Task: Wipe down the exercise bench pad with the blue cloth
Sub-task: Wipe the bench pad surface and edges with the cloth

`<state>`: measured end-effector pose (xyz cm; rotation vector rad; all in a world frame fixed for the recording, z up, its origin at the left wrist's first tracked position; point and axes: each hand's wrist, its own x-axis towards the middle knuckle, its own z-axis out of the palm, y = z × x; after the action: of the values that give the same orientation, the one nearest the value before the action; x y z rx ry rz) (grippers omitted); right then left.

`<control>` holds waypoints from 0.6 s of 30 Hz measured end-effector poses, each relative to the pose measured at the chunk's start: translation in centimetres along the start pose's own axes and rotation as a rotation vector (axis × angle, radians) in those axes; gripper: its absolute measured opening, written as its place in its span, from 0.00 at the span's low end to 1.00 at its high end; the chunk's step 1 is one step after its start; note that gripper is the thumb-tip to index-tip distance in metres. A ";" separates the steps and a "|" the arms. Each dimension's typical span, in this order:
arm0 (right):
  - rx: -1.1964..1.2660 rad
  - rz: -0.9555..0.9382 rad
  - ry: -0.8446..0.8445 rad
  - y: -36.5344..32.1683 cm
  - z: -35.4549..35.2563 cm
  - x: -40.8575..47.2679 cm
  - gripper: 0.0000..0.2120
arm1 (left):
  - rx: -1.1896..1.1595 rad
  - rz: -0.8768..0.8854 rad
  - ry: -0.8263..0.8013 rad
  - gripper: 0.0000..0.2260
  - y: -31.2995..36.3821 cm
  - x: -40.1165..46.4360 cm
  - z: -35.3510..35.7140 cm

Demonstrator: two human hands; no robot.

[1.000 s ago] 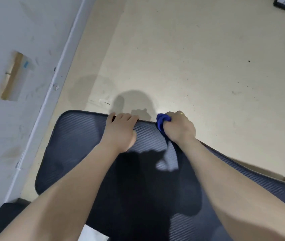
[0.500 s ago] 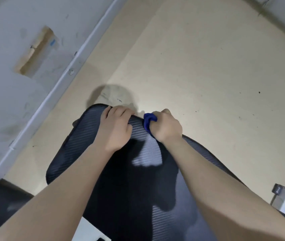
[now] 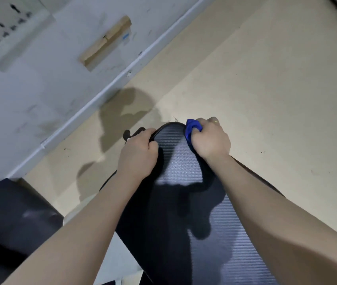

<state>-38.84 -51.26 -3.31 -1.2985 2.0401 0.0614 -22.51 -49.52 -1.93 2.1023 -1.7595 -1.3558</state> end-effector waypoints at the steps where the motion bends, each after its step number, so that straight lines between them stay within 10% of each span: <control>1: -0.008 -0.050 0.006 -1.5 0.4 0.6 0.12 | -0.054 -0.031 -0.033 0.22 -0.5 0.2 -0.3; 7: -0.489 -0.625 0.048 -8.5 4.9 -0.8 0.15 | -0.775 -0.305 0.047 0.23 -3.2 0.4 -2.8; 11: -0.590 -0.732 -0.051 -10.5 8.7 -4.7 0.17 | -0.576 -0.407 0.283 0.18 -5.3 -1.6 -3.8; 18: -0.640 -0.761 -0.078 -9.2 5.6 -1.7 0.16 | -0.590 -0.419 0.192 0.14 -9.2 -3.7 -2.7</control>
<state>-27.96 -52.28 -3.61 -2.3444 1.3715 0.4284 -13.59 -44.57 -3.41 2.1982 -0.7347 -1.4591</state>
